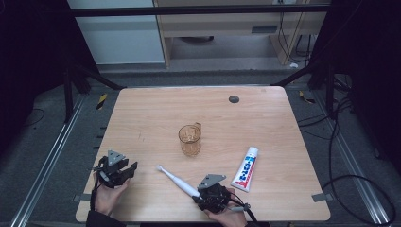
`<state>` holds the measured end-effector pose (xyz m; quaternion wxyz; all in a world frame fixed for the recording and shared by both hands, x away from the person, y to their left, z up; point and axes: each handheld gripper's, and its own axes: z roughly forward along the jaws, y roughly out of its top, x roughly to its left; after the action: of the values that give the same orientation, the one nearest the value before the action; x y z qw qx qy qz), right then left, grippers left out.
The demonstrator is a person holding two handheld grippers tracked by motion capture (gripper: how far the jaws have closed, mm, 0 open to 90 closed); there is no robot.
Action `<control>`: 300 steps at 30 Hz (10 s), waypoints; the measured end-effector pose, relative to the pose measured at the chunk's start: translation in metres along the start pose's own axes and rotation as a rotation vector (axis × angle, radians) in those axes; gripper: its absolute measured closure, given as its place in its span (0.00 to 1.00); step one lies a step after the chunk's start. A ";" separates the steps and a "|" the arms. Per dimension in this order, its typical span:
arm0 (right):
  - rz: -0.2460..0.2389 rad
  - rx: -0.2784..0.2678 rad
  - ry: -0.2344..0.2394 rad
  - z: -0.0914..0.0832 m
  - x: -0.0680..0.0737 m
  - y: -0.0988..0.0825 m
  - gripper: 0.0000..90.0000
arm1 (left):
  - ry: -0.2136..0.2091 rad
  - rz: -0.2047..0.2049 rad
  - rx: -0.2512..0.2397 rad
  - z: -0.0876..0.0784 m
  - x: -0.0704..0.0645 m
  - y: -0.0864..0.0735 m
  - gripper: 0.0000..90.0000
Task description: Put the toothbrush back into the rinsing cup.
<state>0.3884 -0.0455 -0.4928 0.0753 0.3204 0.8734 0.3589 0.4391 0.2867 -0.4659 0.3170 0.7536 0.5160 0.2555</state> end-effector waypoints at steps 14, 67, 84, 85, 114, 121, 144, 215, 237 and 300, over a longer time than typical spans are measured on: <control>0.001 0.018 -0.010 0.002 0.001 0.001 0.73 | -0.002 0.001 0.006 0.001 0.000 0.000 0.66; -0.038 0.023 0.014 -0.050 -0.046 -0.039 0.64 | 0.039 0.026 -0.058 0.000 0.003 -0.003 0.59; 0.053 -0.041 -0.046 -0.058 -0.054 -0.009 0.57 | 0.027 0.006 -0.054 0.004 0.005 -0.005 0.56; 0.057 -0.046 -0.045 -0.058 -0.055 -0.007 0.57 | 0.027 0.006 -0.054 0.004 0.005 -0.005 0.54; 0.055 0.084 -0.024 -0.039 -0.047 0.043 0.60 | -0.005 0.035 -0.018 0.008 0.003 -0.004 0.44; 0.028 0.135 -0.016 -0.027 -0.043 0.055 0.62 | -0.005 0.035 -0.013 0.008 0.003 -0.004 0.44; -0.007 0.281 -0.011 -0.002 -0.043 0.064 0.65 | -0.014 0.038 -0.002 0.010 0.003 -0.004 0.44; 0.018 0.236 -0.015 -0.011 -0.045 0.064 0.75 | -0.012 0.038 0.006 0.011 0.003 -0.004 0.45; 0.047 -0.040 -0.054 -0.051 -0.052 0.077 0.75 | -0.011 0.039 0.003 0.010 0.003 -0.004 0.45; 0.189 -0.788 -0.481 -0.046 -0.060 0.167 0.75 | -0.013 0.034 -0.012 0.010 0.003 -0.004 0.45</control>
<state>0.5030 -0.0193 -0.3527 0.3583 0.4197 0.5955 0.5839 0.4445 0.2883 -0.4755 0.3203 0.7621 0.4995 0.2590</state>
